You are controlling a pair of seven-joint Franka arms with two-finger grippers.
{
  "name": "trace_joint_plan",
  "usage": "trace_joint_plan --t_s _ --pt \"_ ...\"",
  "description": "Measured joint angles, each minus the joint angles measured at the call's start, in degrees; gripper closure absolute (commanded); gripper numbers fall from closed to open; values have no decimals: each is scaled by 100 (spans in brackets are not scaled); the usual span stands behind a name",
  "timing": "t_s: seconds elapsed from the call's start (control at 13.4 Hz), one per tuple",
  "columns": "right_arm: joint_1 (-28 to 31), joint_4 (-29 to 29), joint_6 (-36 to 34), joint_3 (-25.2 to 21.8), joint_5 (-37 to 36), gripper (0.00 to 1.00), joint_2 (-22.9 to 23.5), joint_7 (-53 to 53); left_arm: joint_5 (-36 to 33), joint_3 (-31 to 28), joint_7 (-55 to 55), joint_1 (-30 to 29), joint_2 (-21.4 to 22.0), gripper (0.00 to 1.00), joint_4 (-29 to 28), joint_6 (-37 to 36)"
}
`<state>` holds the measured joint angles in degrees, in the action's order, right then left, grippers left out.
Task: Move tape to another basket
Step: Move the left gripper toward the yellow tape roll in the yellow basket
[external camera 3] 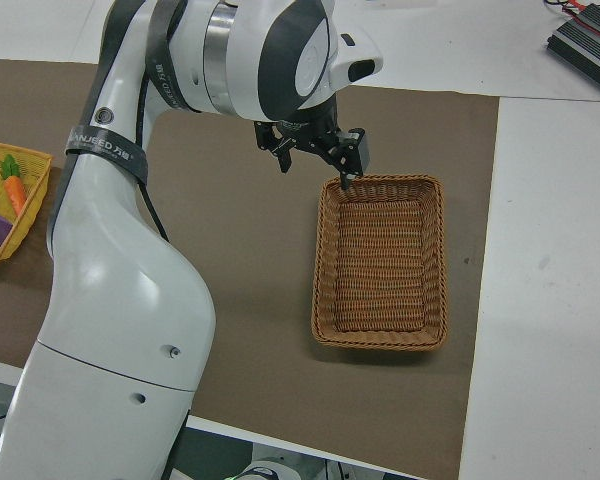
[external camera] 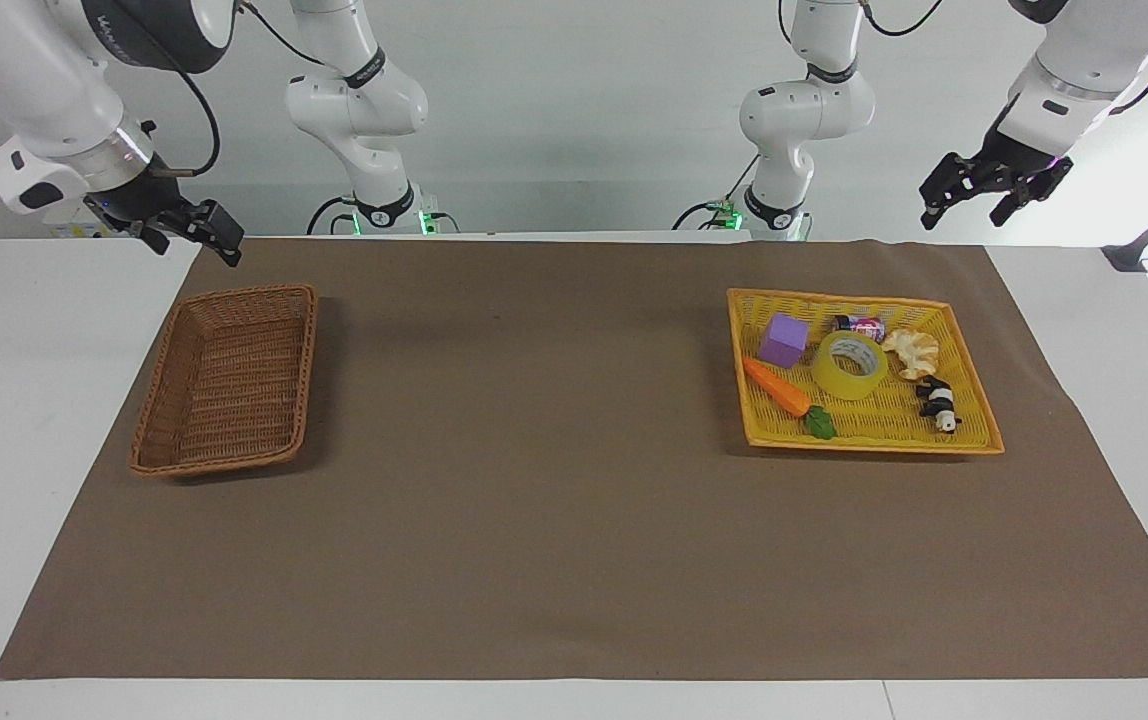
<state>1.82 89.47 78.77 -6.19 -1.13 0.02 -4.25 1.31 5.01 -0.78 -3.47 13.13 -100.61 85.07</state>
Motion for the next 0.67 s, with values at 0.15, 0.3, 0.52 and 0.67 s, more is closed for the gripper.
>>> trace_joint_plan --t_s 0.15,0.3,0.52,0.67 --pt "0 0 0 0 0 0 0 0 -7 3 -2 0 9 0 3 27" --pt "0 0 0 0 0 0 0 0 -7 9 4 1 15 0 -2 39" --pt "0 0 0 0 0 0 0 0 -10 27 28 2 105 1 -314 424" --pt "0 0 0 0 0 0 0 0 -11 31 28 2 176 1 -1009 1067"
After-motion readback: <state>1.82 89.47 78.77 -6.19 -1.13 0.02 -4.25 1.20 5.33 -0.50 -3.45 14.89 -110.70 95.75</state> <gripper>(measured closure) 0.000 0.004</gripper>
